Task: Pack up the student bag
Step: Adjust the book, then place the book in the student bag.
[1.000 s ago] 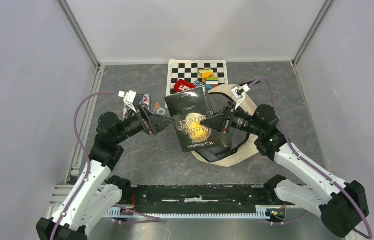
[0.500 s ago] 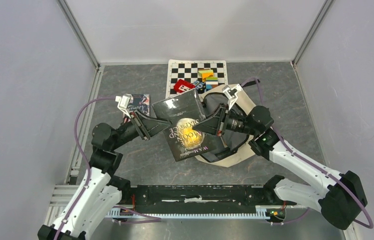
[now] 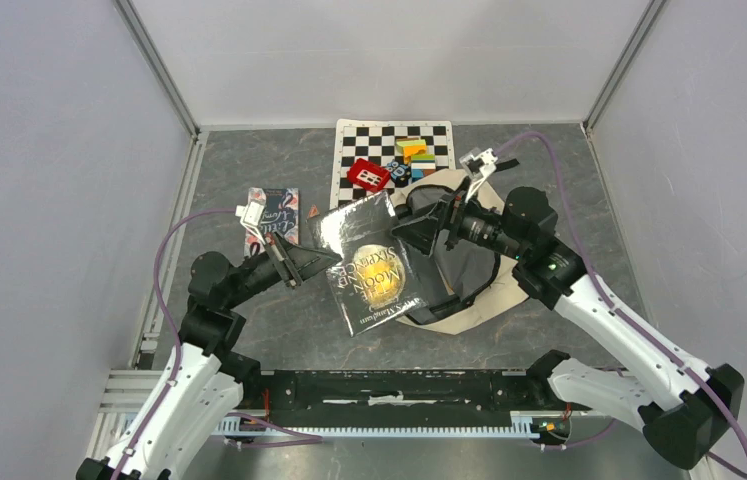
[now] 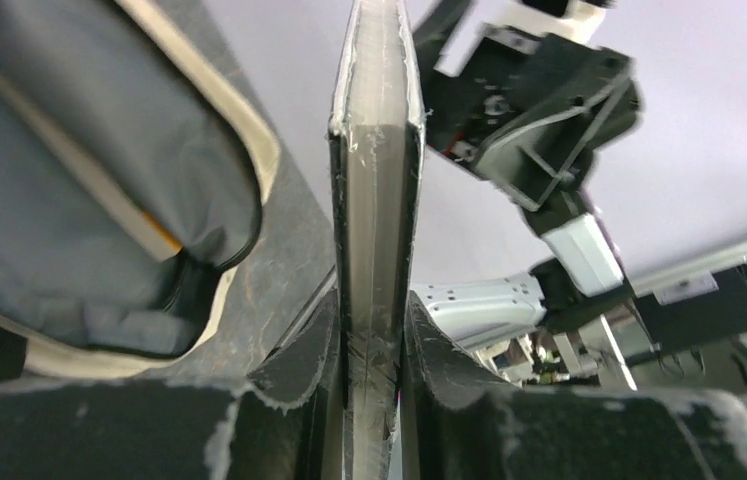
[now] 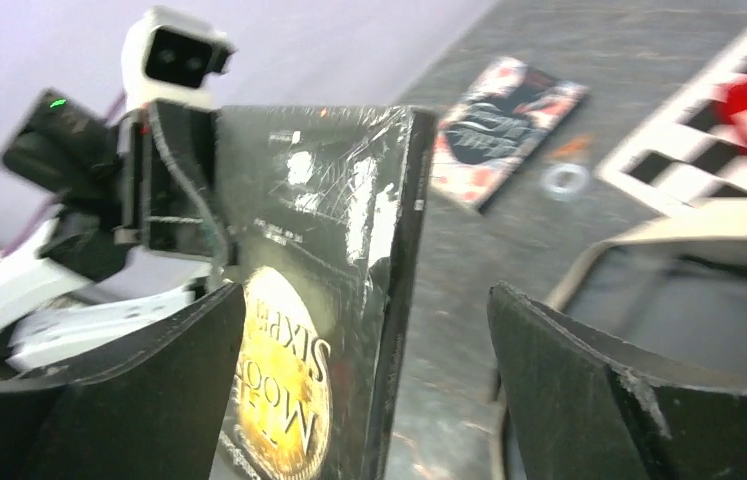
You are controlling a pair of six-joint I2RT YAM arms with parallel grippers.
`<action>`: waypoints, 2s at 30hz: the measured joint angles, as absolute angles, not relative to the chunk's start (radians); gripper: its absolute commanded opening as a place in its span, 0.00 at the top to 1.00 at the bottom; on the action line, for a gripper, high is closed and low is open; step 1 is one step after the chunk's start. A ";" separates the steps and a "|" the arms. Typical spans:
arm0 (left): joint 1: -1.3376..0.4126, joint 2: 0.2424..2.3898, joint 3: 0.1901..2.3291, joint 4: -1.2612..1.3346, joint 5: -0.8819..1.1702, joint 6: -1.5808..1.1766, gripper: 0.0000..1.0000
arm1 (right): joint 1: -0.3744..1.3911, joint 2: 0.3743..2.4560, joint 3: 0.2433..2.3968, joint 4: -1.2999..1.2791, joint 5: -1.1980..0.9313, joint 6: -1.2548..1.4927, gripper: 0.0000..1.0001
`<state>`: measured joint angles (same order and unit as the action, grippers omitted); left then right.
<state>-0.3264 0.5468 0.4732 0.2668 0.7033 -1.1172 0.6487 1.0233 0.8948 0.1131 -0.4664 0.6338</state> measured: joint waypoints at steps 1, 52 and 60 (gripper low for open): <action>-0.327 0.547 0.473 0.220 0.688 -1.112 0.98 | 0.634 1.010 0.909 0.054 -0.434 0.595 0.02; -0.337 1.012 0.316 0.244 0.577 -1.100 0.98 | 0.194 1.253 0.935 -0.341 -0.137 0.061 1.00; -0.442 1.243 0.398 0.481 0.556 -1.176 0.98 | 0.194 1.077 0.935 -0.348 -0.120 0.094 1.00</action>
